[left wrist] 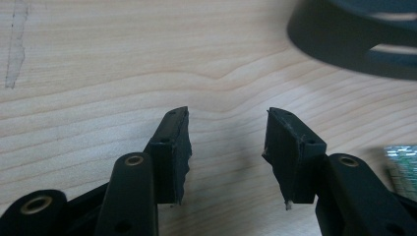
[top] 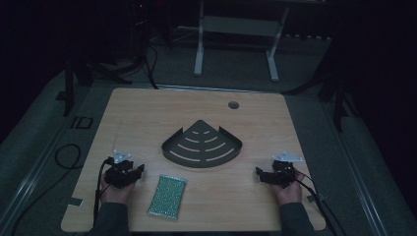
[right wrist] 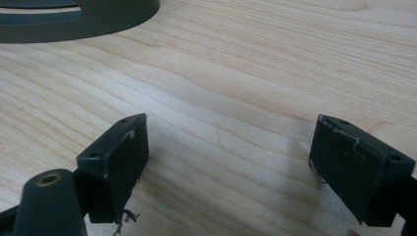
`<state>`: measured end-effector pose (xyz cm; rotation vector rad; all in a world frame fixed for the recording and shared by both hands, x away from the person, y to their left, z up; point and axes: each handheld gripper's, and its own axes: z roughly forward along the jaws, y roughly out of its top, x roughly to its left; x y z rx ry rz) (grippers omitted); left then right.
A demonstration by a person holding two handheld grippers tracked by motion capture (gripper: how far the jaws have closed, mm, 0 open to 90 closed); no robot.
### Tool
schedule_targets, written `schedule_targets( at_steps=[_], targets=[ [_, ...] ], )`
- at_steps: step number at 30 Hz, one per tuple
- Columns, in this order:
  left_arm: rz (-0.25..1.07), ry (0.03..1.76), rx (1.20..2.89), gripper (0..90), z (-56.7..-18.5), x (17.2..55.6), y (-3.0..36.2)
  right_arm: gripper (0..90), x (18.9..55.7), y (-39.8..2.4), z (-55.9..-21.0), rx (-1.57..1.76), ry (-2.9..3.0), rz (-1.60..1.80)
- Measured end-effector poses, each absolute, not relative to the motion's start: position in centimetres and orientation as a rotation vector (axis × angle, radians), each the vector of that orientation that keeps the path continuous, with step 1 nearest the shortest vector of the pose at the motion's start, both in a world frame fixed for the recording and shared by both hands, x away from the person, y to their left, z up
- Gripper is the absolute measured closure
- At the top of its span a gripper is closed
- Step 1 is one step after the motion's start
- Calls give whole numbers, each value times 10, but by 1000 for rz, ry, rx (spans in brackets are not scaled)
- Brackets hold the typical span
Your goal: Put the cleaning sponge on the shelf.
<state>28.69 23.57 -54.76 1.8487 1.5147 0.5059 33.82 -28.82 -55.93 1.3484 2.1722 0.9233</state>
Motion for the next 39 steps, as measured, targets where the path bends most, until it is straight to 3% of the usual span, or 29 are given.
schedule_targets(
  at_steps=[17,28,39],
  targets=[
    [326,1398,1983,558,-495,280,224,144,338,-288,-559,1348,2172,924],
    [203,1382,2082,563,-492,280,212,144,338,-288,-559,1350,2171,924],
    [134,1303,2157,774,-497,269,195,144,338,-288,-559,1350,2171,924]
  ],
)
